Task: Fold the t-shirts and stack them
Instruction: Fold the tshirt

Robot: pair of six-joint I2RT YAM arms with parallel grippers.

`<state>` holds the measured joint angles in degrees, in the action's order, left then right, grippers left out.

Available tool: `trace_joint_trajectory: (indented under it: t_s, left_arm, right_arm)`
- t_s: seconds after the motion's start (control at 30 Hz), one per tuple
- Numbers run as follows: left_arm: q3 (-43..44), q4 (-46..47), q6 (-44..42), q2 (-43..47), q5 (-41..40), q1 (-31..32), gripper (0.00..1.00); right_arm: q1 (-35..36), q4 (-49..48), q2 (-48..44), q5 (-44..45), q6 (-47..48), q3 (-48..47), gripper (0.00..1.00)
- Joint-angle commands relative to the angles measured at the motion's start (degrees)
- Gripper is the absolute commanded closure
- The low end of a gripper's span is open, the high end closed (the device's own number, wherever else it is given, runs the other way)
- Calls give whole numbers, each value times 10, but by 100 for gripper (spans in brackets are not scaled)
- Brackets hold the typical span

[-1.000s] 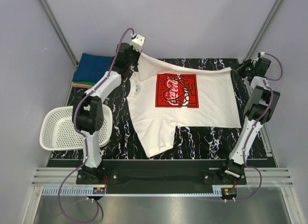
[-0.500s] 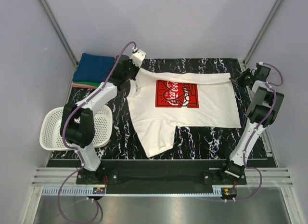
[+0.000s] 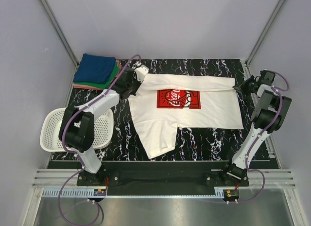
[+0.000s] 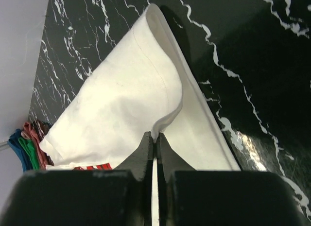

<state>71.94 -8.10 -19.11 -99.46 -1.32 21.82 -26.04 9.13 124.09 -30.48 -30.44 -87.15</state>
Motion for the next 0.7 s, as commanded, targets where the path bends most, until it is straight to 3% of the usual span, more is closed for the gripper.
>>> trace_joint_trajectory:
  t_s: [0.0,0.43,0.67]
  left_arm:
    - [-11,-5,16,44,-6,3,100]
    - [-39,-81,49,26,10,54,100]
    - [-23,-145,65,19,28,60,78]
  right_arm:
    - [-6,5,-44,21,5,18,100]
    - [-7,21,-38,69,20,26,98]
    - [-7,49,-45,65,4,23,79]
